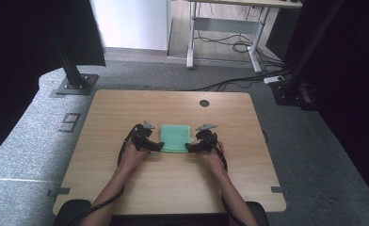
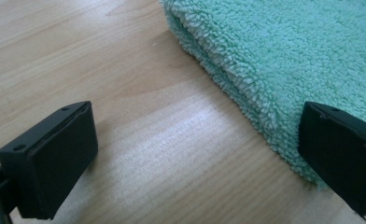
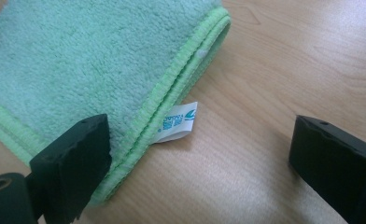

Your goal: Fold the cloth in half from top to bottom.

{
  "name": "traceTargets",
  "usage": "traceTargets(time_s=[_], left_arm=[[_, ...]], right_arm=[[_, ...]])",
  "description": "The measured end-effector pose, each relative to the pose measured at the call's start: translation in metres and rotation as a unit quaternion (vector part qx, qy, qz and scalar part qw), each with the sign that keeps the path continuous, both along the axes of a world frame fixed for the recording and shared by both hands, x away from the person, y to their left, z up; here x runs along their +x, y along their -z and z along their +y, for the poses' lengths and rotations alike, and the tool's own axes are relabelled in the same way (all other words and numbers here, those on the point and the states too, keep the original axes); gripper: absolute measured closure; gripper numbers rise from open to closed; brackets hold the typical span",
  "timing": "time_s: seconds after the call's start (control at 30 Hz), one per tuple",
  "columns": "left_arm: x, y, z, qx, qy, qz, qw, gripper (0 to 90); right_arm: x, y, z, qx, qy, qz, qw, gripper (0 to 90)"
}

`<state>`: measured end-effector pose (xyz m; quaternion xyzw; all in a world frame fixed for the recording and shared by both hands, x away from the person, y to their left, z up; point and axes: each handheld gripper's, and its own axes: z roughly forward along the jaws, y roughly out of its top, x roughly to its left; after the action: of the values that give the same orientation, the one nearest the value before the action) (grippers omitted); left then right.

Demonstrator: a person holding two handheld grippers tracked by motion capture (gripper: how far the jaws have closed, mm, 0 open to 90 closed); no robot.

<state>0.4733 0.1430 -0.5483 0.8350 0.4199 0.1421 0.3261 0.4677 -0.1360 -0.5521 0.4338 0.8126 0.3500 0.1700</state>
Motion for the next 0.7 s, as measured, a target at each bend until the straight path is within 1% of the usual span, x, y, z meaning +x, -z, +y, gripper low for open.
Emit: traceTargets(time_s=[0.1,0.3,0.43,0.5,0.57,0.7], left_arm=[[0.0014,0.0001,0.0002,0.0,0.0,-0.001,1.0,0.0],[0.0013,0.0003,0.0013,-0.005,0.003,-0.001,1.0,0.0],[0.0024,-0.0008,0.0025,-0.008,0.008,0.005,0.9999,0.0],[0.0023,-0.0012,0.0023,-0.009,0.008,0.007,0.9999,0.0],[0.0019,-0.0019,0.0022,-0.01,0.008,0.009,0.9999,0.0],[-0.0013,-0.0058,0.0019,-0.004,0.011,0.003,0.9999,0.0]], right_arm=[[0.0027,0.0001,0.0001,0.002,0.0,0.001,1.0,6.2],[0.0023,-0.0008,-0.0003,0.006,-0.007,0.002,1.0,8.8],[0.0034,-0.0017,-0.0017,0.014,-0.013,0.009,0.9998,9.2],[0.0034,-0.0022,-0.0021,0.018,-0.011,0.013,0.9997,9.1],[0.0032,-0.0033,-0.0021,0.018,-0.009,0.016,0.9997,8.3],[0.0006,-0.0066,-0.0016,0.017,-0.016,0.019,0.9995,2.7]])
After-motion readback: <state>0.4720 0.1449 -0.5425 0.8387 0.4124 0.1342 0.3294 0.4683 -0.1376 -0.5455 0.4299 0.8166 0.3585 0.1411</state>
